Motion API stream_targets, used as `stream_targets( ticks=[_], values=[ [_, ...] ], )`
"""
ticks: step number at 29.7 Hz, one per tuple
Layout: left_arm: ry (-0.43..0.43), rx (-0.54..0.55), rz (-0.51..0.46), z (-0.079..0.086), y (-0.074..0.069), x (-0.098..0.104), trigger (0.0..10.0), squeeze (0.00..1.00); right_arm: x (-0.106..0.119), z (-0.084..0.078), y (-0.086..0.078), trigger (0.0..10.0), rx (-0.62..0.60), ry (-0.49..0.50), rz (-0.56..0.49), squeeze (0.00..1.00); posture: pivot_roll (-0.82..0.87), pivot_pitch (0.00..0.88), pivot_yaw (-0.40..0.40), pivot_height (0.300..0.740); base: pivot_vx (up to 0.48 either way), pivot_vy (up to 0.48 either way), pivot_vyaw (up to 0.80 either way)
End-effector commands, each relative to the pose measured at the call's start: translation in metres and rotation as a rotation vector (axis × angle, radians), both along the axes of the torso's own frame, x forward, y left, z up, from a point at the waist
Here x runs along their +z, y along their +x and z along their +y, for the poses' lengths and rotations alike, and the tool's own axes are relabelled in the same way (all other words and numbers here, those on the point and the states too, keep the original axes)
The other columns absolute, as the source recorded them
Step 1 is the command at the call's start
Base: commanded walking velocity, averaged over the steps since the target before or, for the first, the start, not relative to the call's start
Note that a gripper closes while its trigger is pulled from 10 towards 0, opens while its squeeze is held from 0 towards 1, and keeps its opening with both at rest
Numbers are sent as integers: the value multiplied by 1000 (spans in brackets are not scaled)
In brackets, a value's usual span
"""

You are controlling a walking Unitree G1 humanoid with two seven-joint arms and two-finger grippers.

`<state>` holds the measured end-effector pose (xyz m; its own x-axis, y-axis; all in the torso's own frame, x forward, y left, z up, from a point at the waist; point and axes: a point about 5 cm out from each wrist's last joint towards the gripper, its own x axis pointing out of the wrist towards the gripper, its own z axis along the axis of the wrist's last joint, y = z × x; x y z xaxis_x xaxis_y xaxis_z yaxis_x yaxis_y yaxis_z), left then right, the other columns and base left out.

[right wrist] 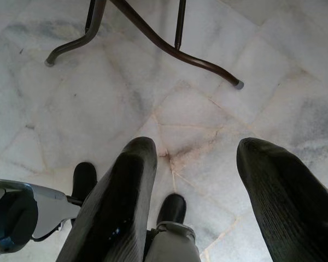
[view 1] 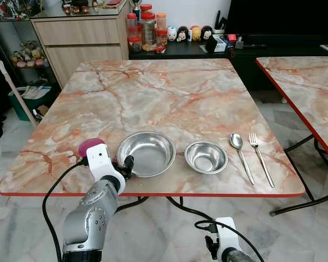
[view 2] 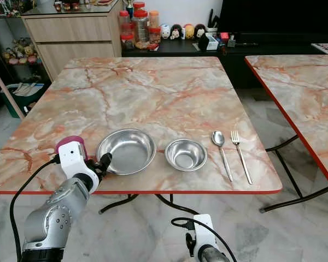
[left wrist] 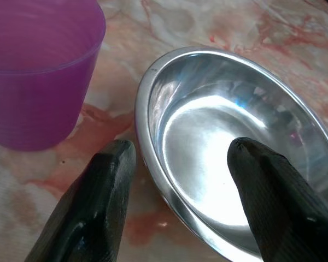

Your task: Setting the table

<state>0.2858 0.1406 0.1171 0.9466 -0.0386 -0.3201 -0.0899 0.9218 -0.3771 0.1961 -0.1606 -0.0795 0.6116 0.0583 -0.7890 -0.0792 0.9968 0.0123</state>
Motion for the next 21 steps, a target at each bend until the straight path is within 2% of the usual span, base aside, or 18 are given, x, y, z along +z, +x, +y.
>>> stream_targets(
  ticks=[1,10,14,21],
  values=[
    [6,4,-1,0,2,0,10000,0,0,-2,0,10000,-13,1,2,0,55,0,27,732,0,0,0],
    [21,7,16,-4,5,-5,10000,0,0,-2,0,10000,-12,-1,3,0,51,0,27,732,0,0,0],
    [63,30,26,1,7,-9,10000,0,0,-2,0,10000,-9,-2,1,0,47,0,26,732,0,0,0],
    [81,52,30,3,9,-10,10000,0,0,-3,-1,10000,-9,-4,3,0,47,0,26,732,0,0,0]
  ],
)
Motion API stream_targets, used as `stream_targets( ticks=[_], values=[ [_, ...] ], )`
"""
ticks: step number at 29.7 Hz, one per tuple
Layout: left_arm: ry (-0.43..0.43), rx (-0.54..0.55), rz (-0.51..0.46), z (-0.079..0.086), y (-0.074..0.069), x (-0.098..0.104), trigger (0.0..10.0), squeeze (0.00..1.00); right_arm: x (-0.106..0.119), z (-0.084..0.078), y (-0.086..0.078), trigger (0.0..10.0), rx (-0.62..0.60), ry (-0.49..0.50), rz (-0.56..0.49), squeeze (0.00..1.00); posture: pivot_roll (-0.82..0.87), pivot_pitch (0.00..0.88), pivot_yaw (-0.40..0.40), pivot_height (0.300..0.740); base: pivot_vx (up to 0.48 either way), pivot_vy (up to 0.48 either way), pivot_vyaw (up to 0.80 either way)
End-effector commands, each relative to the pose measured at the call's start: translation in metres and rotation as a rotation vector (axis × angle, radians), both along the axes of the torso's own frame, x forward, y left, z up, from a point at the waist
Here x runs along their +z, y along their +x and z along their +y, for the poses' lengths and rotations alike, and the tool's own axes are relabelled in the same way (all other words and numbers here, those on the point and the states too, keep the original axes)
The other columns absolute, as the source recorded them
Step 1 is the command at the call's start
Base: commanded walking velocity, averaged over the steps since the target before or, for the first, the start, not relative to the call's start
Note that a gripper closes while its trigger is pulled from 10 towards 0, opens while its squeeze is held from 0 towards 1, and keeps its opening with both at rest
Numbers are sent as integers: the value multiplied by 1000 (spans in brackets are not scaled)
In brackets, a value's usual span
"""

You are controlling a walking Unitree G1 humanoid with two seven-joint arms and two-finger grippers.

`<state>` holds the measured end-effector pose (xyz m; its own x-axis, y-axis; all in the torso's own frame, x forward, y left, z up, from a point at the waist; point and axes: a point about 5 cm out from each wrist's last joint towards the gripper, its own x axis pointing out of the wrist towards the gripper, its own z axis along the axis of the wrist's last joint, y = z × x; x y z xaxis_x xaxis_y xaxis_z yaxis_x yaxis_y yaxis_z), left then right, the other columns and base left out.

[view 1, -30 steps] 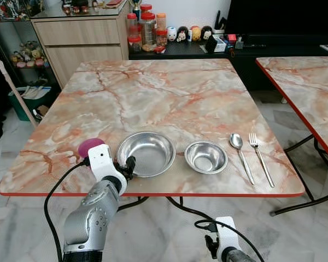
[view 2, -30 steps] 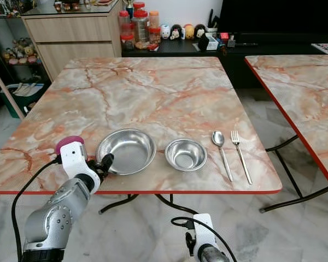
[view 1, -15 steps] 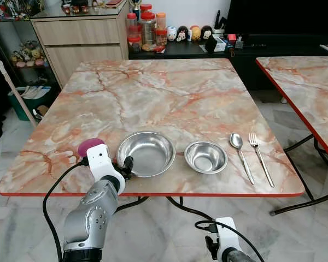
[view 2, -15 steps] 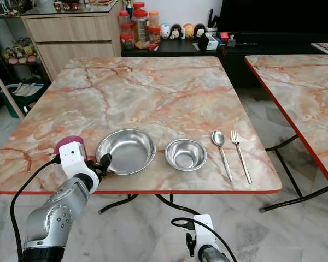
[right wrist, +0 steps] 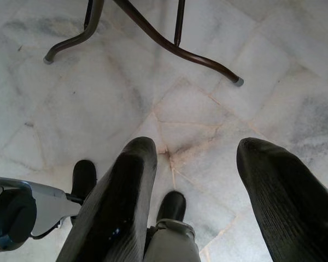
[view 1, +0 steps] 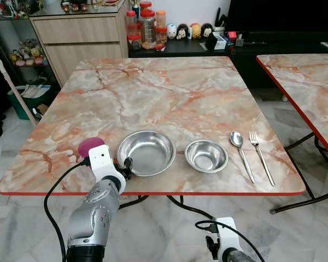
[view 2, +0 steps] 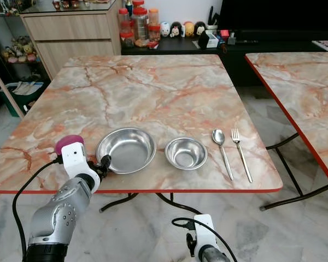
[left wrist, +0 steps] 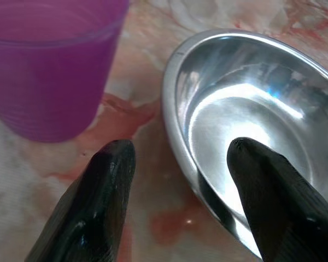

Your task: Setting the table

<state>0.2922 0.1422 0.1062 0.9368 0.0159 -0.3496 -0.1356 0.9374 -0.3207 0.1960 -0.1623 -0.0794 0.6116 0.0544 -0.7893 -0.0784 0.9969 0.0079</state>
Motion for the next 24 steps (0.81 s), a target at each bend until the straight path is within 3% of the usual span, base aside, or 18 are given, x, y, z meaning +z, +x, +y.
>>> stream_targets(
  ticks=[1,17,23,24],
  values=[
    [26,15,0,2,3,0,10000,0,0,-1,-1,10000,-8,0,3,0,46,0,26,732,0,0,0],
    [4,-54,-6,-15,8,3,10000,0,-1,1,-1,10000,-11,6,3,0,47,0,33,732,0,0,0],
    [33,-84,-3,-21,12,7,10000,0,-1,2,-2,10000,-14,7,4,0,38,0,42,732,0,0,0],
    [80,-94,-3,-21,12,7,10000,0,-1,1,-2,10000,-13,5,8,0,36,0,43,732,0,0,0]
  ],
)
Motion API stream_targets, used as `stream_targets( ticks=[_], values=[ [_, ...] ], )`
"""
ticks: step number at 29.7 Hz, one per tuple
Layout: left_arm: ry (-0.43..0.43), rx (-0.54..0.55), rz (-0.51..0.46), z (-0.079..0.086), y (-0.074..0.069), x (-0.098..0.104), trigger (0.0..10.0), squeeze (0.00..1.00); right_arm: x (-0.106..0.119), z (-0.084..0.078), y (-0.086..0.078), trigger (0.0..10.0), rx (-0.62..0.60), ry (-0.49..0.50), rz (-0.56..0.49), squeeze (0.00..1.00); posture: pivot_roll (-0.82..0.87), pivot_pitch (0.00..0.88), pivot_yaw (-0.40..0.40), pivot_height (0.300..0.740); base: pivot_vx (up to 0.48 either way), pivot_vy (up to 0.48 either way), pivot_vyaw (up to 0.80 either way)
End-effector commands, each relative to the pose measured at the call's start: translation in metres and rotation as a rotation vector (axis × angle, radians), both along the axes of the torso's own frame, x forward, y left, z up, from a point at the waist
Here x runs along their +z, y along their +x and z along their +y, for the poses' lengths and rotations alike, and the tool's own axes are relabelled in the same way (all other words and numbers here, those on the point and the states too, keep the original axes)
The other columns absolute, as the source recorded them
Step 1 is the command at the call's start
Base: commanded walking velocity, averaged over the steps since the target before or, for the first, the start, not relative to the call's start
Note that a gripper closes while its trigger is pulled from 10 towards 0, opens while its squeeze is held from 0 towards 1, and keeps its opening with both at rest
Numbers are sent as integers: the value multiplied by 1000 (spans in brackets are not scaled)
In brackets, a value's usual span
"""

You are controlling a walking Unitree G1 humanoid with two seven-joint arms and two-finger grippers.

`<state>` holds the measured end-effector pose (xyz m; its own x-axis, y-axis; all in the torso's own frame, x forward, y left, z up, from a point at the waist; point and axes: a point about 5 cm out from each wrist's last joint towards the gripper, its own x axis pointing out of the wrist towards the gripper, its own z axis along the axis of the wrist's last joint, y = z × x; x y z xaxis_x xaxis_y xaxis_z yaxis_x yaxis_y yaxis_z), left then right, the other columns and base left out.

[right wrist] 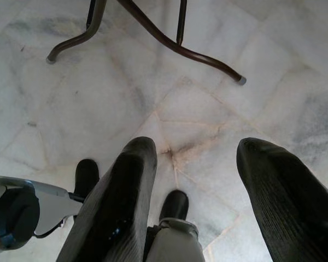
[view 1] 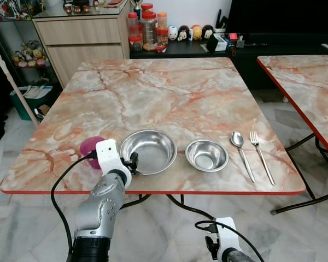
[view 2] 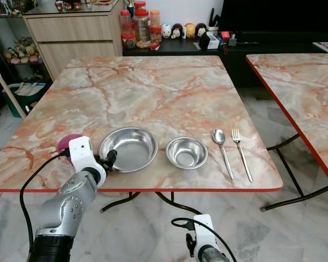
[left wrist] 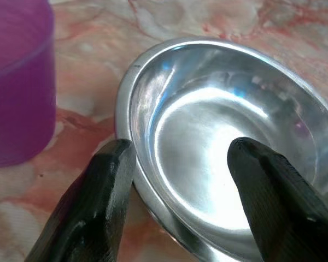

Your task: Setting the table

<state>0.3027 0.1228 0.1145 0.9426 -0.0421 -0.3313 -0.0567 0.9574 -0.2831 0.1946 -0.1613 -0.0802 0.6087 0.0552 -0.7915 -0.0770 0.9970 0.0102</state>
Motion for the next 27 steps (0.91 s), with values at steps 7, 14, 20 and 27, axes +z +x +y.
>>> stream_targets(
  ticks=[7,14,20,27],
  values=[
    [62,-31,33,-6,1,-4,10000,0,-1,-1,-2,10000,-19,6,8,0,35,0,43,732,0,0,0],
    [59,18,35,-1,0,-6,10000,0,-1,-2,-2,10000,-22,5,7,0,34,0,41,732,0,0,0],
    [43,65,13,6,2,-3,10000,0,-1,-2,-2,10000,-18,-1,8,0,39,0,38,732,0,0,0],
    [34,99,-6,12,1,1,10000,0,-1,-2,-2,10000,-18,3,7,0,45,0,36,732,0,0,0]
  ],
)
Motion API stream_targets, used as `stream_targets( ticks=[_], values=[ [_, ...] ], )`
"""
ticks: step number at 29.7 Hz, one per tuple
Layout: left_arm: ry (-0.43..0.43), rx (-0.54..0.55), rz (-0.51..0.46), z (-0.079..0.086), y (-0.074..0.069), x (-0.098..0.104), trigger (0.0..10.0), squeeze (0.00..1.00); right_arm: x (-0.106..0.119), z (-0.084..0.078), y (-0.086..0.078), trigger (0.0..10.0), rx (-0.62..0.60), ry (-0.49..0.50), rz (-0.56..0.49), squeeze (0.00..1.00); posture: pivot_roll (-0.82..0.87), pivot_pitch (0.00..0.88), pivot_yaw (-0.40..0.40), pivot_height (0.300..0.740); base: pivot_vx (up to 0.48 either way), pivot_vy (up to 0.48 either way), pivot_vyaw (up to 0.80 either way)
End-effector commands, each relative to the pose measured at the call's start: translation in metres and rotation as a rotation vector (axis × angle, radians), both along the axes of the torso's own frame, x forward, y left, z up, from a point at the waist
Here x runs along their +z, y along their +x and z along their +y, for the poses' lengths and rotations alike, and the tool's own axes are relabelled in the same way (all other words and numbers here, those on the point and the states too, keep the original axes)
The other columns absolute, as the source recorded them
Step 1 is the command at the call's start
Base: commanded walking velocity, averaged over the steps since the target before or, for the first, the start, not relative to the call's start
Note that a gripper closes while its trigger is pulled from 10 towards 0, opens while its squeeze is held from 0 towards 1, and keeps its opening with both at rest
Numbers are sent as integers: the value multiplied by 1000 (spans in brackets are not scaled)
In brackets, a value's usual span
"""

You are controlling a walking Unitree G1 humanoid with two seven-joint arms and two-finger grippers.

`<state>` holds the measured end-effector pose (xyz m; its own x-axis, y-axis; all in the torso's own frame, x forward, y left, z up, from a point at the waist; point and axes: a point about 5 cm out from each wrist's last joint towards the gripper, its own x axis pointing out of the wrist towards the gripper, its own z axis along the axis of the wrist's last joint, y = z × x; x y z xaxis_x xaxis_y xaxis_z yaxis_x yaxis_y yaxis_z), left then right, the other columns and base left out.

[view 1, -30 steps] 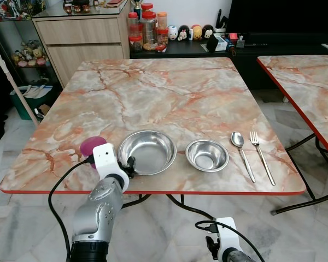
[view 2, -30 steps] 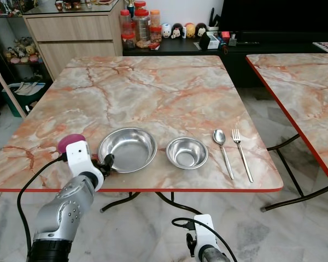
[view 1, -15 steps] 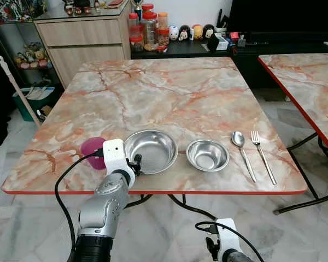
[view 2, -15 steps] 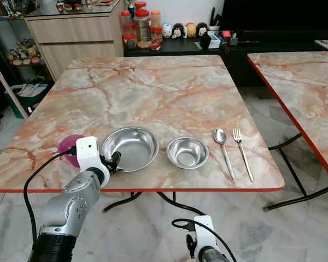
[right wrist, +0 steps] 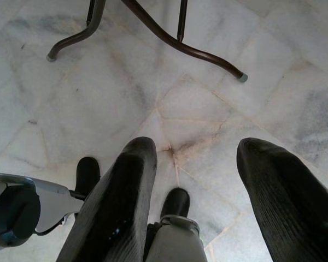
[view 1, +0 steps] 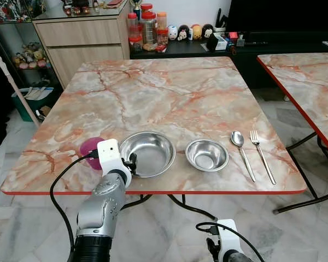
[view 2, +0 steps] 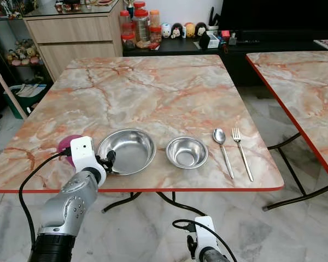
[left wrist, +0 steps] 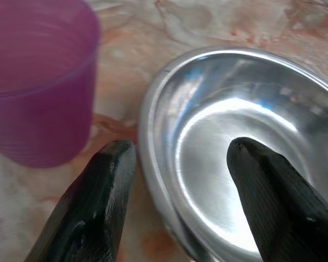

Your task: Setting the table

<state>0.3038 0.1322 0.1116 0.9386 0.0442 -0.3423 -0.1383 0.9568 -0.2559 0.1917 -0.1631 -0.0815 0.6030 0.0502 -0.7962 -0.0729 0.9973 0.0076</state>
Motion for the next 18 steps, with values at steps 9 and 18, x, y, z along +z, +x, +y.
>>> stream_targets(
  ticks=[9,18],
  values=[
    [19,22,-17,3,-2,3,10000,0,1,0,2,10000,-10,6,-2,0,47,0,31,732,0,0,0],
    [24,11,16,-1,-4,-6,10000,0,1,-2,2,10000,-12,2,-4,0,36,0,29,732,0,0,0]
  ],
)
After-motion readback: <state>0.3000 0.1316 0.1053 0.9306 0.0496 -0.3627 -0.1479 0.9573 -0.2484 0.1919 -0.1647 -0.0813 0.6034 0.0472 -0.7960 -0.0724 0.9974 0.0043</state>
